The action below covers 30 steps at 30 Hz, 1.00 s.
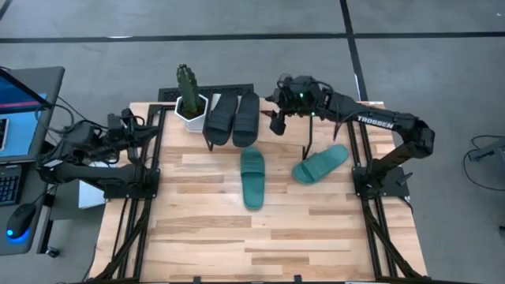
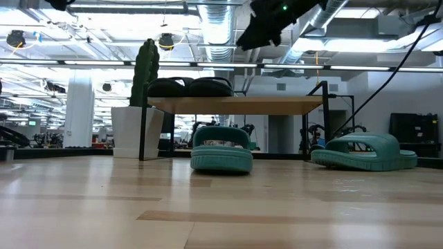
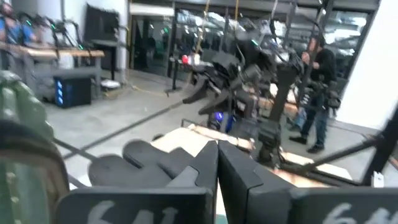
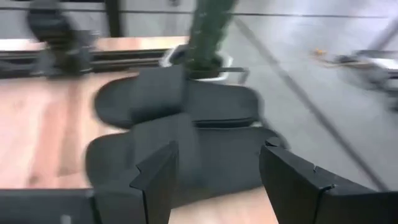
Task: Pick and place slides into the shelf
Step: Put the black slides on the shelf
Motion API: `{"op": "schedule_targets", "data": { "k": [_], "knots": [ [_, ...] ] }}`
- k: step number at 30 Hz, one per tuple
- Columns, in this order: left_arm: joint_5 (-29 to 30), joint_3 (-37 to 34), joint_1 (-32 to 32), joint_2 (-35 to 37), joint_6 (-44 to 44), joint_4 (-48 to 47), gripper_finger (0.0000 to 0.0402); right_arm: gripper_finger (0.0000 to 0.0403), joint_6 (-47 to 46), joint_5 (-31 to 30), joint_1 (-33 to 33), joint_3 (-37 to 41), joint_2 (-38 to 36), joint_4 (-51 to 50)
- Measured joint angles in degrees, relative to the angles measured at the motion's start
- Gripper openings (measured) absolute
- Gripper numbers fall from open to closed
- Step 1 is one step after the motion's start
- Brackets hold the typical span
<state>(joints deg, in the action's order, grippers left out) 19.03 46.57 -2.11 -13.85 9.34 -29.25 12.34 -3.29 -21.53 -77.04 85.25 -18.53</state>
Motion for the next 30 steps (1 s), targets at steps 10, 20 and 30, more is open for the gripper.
{"op": "schedule_targets", "data": {
  "k": [10,20,30],
  "knots": [
    [-0.7,0.0,0.0,0.0,10.4,-6.6,0.0000,0.0209,-4.0,-2.8,-6.6,-0.2,0.3,-2.6],
    [-0.7,0.0,0.0,0.0,19.1,-6.6,0.0000,0.0164,-7.4,-3.8,-5.0,-0.2,0.3,-10.4],
    [-0.4,0.0,0.0,0.0,18.1,-12.8,0.0000,0.0014,-6.4,-0.9,-2.6,-0.2,0.5,-9.8]
  ]
}}
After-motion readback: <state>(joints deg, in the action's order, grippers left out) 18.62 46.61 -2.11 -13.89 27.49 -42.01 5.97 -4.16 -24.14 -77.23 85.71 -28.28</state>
